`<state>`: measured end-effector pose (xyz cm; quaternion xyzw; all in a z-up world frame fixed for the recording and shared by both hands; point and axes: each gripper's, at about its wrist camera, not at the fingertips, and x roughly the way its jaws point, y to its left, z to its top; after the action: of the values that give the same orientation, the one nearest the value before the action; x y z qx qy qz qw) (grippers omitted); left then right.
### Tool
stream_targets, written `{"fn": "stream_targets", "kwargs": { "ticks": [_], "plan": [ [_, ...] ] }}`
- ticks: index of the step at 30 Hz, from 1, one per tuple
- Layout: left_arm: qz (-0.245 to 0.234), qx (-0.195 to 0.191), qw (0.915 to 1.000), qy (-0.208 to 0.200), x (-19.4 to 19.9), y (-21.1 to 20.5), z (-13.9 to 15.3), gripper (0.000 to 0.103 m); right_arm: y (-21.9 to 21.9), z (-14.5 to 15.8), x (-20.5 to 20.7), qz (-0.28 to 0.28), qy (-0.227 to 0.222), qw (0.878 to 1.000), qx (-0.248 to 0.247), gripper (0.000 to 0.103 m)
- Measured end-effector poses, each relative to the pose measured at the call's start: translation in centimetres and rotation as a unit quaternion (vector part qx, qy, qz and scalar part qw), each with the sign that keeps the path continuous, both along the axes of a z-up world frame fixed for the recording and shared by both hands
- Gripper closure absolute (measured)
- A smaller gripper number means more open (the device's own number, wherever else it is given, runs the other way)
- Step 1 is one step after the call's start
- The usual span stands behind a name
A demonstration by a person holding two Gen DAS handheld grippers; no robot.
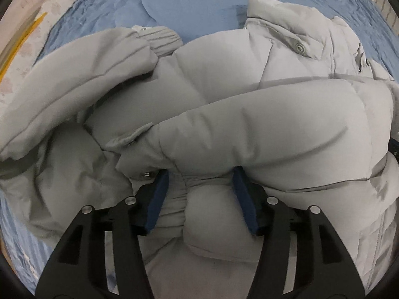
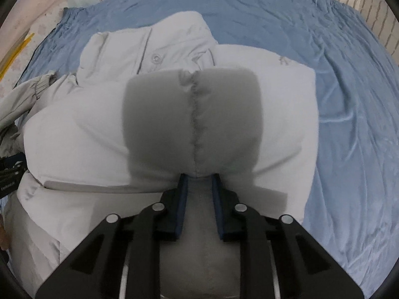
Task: Fold large clothes
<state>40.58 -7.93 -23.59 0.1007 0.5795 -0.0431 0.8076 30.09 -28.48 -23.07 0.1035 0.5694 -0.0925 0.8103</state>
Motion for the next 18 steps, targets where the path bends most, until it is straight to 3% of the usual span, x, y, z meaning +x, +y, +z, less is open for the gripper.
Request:
{"fn": "stream_targets", "kwargs": {
  "ticks": [6, 9, 11, 14, 18],
  "plan": [
    [0.001, 0.008, 0.9998, 0.017, 0.9, 0.3, -0.2, 0.046, -0.4, -0.3, 0.3, -0.007, 0.011, 1.000, 0.011, 0.084],
    [0.000, -0.005, 0.9999, 0.011, -0.2, 1.0, 1.3, 0.047, -0.8, 1.3, -0.9, -0.004, 0.007, 0.999, 0.045, 0.083],
    [0.003, -0.027, 0.9996, 0.000, -1.5, 1.7, 2.7, 0.047, -0.9, 3.7, -2.5, -0.005, -0.028, 0.997, 0.065, 0.082],
    [-0.005, -0.054, 0.9984, -0.016, -3.5, 1.9, 4.4, 0.047, -0.3, 6.1, -4.7, 0.003, -0.054, 0.997, 0.059, 0.078],
    [-0.027, -0.046, 0.9983, -0.024, -5.5, 0.9, 4.4, 0.046, 1.0, 5.7, -6.1, 0.024, -0.037, 0.999, 0.026, 0.078]
  ]
}}
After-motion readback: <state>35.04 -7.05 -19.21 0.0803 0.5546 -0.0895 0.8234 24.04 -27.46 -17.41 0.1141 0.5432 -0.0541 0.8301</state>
